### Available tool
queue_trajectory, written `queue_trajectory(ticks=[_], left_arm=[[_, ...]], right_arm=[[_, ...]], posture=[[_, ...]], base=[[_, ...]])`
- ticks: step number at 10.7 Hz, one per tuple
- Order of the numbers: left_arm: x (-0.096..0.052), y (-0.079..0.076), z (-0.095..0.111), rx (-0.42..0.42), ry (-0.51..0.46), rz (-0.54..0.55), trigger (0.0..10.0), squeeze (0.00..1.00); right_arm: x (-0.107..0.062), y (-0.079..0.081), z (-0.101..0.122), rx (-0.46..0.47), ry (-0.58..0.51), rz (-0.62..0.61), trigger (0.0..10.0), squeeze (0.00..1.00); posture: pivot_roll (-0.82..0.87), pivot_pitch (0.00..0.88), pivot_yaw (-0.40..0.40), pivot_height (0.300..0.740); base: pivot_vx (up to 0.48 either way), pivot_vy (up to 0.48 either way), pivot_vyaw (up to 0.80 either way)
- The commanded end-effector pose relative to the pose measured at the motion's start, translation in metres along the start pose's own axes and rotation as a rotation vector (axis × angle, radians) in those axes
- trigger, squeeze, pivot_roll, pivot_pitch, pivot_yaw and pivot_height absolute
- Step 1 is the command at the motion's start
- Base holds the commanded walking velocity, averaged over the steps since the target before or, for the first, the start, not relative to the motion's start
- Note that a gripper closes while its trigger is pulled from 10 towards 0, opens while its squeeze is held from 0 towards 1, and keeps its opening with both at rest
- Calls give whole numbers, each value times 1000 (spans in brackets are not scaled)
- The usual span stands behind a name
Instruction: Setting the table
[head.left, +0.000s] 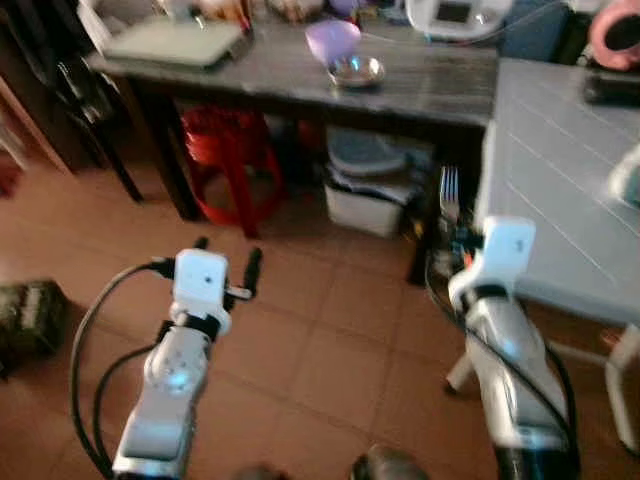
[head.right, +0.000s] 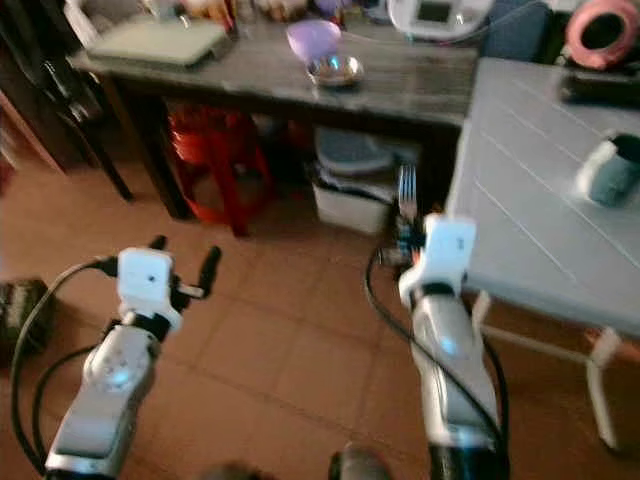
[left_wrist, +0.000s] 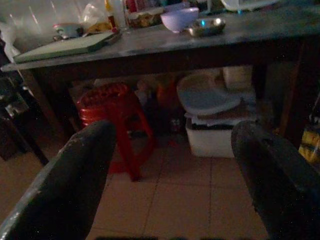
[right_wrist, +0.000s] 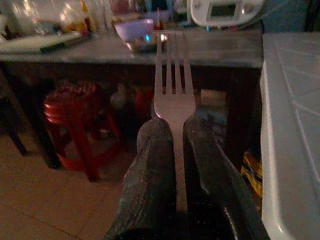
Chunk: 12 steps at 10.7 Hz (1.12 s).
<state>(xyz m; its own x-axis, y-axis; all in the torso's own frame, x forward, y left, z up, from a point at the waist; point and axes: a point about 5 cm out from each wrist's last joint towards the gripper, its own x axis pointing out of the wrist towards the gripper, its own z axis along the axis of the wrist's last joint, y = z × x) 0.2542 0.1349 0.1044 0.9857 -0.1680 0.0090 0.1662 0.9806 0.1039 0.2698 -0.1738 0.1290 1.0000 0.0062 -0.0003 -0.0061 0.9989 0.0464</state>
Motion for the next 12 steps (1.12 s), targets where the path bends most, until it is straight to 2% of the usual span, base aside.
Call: queue_trajectory(ticks=[1,2,3,4,5,6,7,9,12], left_arm=[[2,2,4,19,-18,-1,10000,0],[3,3,5,18,-22,0,10000,0],[2,4,6,16,-25,1,10000,0],[2,3,7,10,-30,-8,10000,0],[2,-3,8,-4,-39,-47,10000,0],[2,-9,9,-22,-47,-88,10000,0],[1,-14,10,-21,-54,-124,10000,0],[0,-13,9,-27,-49,-119,10000,0],[-1,-14,9,-35,-47,-126,10000,0]], right_arm=[[-2,3,7,-11,-44,7,0,0],[-11,2,5,-22,-50,-2,0,0],[-25,-2,1,-46,-42,-9,2510,0],[-36,-6,-6,-61,-11,-11,10000,0],[-38,-8,-8,-57,-3,-28,10000,0],[-34,-7,-3,-71,-24,-25,10000,0],[-27,-4,-2,-57,-20,-26,10000,0],[-24,-1,0,-60,-34,-9,10000,0],[-20,-1,2,-53,-40,-7,10000,0]], posture=[[-41,43,49,740],[-39,41,50,740],[-40,41,52,740],[-46,45,55,740],[-54,46,61,740],[-54,45,61,740],[-48,42,59,740],[-41,43,56,740],[-44,47,57,740]], base=[[472,0,0],[472,0,0],[472,0,0],[480,0,0],[480,0,0],[480,0,0],[480,0,-800],[480,0,-709],[480,0,0]])
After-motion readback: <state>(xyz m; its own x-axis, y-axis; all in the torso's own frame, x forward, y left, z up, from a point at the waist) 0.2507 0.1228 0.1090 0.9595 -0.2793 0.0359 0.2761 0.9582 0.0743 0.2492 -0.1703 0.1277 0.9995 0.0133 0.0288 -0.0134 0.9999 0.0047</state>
